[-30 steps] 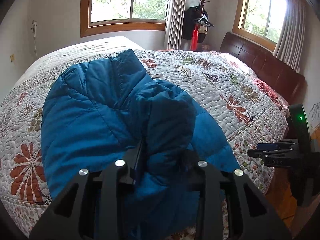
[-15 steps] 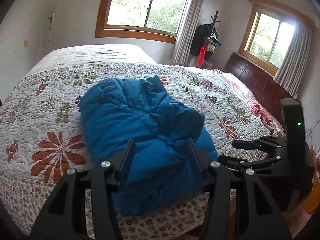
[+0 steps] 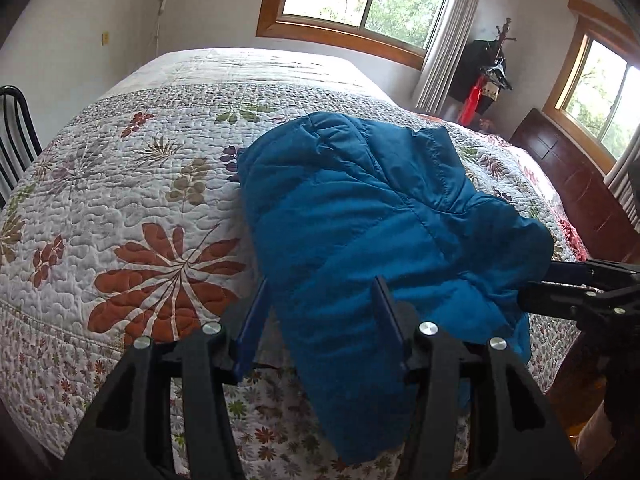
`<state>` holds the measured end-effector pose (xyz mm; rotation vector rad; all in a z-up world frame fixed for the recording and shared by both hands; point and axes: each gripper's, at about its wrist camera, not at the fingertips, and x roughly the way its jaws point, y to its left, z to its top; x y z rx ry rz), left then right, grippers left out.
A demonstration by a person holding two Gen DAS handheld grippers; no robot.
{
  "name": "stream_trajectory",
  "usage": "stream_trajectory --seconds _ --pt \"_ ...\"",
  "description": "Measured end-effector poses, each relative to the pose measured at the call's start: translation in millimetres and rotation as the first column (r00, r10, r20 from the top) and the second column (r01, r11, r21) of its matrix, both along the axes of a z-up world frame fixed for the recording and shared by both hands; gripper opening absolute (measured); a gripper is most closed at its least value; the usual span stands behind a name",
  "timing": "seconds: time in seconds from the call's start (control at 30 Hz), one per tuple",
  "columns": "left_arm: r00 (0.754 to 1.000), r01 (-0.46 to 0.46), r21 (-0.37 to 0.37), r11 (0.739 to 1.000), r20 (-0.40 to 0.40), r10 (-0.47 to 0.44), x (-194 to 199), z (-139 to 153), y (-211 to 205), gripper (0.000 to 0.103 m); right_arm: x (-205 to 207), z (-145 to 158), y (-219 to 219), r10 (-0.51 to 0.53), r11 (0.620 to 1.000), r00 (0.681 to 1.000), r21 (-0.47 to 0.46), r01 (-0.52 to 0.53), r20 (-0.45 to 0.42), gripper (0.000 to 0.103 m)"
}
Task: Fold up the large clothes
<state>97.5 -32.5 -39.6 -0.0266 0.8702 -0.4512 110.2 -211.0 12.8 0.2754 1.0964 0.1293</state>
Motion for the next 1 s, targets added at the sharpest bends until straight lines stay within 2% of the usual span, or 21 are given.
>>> stream_trajectory --seconds 0.17,0.27,0.33,0.4,0.47,0.57,0.7,0.83,0.93,1.0 --pt "1.0 -0.005 0.008 1.0 0.02 0.005 -0.3 0.7 0.7 0.05 27.1 -16.9 -0.2 -0.02 0.999 0.998 0.026 0.021 -0.059 0.079" --pt "1.0 -0.005 0.01 1.0 0.019 0.004 0.2 0.4 0.2 0.05 45.8 -30.5 -9.1 -0.028 0.994 0.994 0.098 0.038 -0.108 0.079" --pt "1.0 -0.004 0.014 1.0 0.017 0.003 0.6 -0.5 -0.7 0.051 57.8 -39.8 -13.5 -0.02 0.99 0.991 0.135 0.038 -0.136 0.075" --pt "1.0 -0.003 0.018 1.0 0.016 0.003 1.0 -2.3 -1.2 0.051 65.4 -45.6 -15.7 0.0 0.984 0.988 0.177 0.028 -0.152 0.062" --pt "1.0 -0.005 0.023 1.0 0.016 0.004 0.4 -2.9 -2.1 0.051 66.9 -41.0 -15.3 0.027 0.98 0.991 0.201 -0.001 -0.13 0.041" --pt "1.0 -0.008 0.03 1.0 0.019 0.007 -1.0 -1.8 -4.3 0.051 58.9 -17.7 -12.6 0.074 0.974 0.996 0.218 -0.061 -0.051 0.025" --pt "0.999 -0.005 0.026 1.0 0.047 0.004 -8.6 6.7 -9.8 0.052 33.0 18.7 -14.7 0.08 0.98 0.994 0.176 -0.093 0.079 0.021" --pt "0.995 0.009 0.039 0.999 0.103 -0.013 -19.5 18.8 -23.2 0.052 -5.1 46.1 -28.5 0.04 0.99 0.98 0.124 -0.064 0.193 0.021" --pt "0.993 0.045 0.047 0.998 0.109 -0.05 -23.3 21.3 -40.9 0.052 -28.0 47.5 -45.9 -0.028 0.995 0.976 0.097 0.007 0.217 0.021" --pt "0.991 0.075 0.054 0.996 0.104 -0.08 -25.7 19.6 -54.8 0.052 -39.5 36.0 -62.2 -0.079 0.993 0.977 0.104 0.059 0.198 0.021"
